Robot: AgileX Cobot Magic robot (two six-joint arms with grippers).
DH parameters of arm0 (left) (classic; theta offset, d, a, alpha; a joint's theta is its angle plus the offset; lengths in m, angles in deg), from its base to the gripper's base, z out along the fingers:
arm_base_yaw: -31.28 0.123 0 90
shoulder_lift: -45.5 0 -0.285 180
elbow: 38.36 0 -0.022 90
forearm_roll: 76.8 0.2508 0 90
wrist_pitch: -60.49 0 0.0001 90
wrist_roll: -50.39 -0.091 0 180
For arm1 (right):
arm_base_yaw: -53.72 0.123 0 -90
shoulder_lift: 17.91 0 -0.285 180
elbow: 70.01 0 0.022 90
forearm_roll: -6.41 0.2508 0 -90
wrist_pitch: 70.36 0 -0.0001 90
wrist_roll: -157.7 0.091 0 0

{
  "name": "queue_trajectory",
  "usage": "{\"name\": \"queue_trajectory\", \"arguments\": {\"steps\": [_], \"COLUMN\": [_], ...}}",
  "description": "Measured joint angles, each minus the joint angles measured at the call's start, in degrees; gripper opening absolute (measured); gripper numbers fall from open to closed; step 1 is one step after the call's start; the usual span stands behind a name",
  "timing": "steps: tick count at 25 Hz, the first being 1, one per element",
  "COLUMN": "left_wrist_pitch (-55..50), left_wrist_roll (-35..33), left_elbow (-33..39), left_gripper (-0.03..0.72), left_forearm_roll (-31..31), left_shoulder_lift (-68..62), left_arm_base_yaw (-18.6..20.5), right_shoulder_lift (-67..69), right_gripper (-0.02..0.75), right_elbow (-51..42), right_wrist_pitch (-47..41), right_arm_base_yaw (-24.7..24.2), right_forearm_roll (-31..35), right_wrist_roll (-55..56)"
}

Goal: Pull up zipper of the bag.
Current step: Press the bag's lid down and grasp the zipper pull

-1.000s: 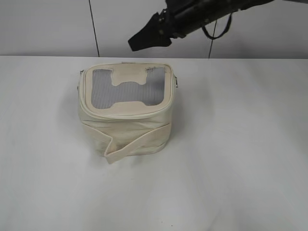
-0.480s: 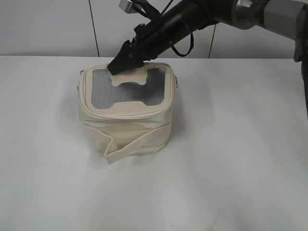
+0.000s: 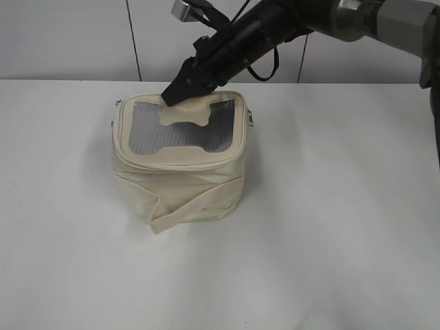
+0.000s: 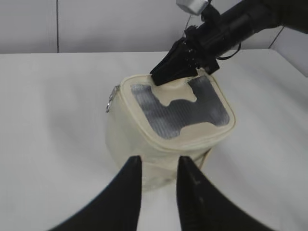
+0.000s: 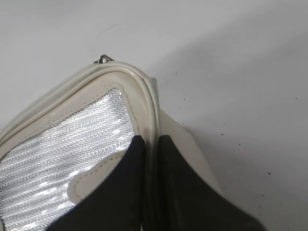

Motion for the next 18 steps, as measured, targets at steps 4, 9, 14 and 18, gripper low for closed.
{"name": "queue_trajectory", "arguments": {"steps": [4, 9, 14, 18], "left_wrist_pitch": [3.2, -17.3, -24.3, -18.4], "left_wrist_roll": [-17.9, -46.5, -59.7, -63.8], "left_elbow": [-6.7, -19.9, -25.6, -25.6], "left_gripper": [0.190, 0.190, 0.328, 0.435], "left_forearm_roll": [-12.4, -40.1, -43.6, -37.9], "left_shoulder_lift": [-18.5, -39.1, -57.1, -65.7], "left_arm_base_yaw": [0.5, 15.2, 25.8, 21.8], "right_shoulder_lift": [0.0, 0.0, 0.0, 0.0], "right_gripper": [0.059, 0.059, 0.059, 0.059], "right_elbow": [0.0, 0.0, 0.1, 0.1], "right_wrist_pitch": [0.0, -0.1, -0.2, -0.2], "right_arm_base_yaw": [0.0, 0.0, 0.0, 0.0], "right_forearm_roll": [0.0, -0.1, -0.2, -0.2], "right_wrist_roll": [0.2, 0.8, 2.0, 2.4]}}
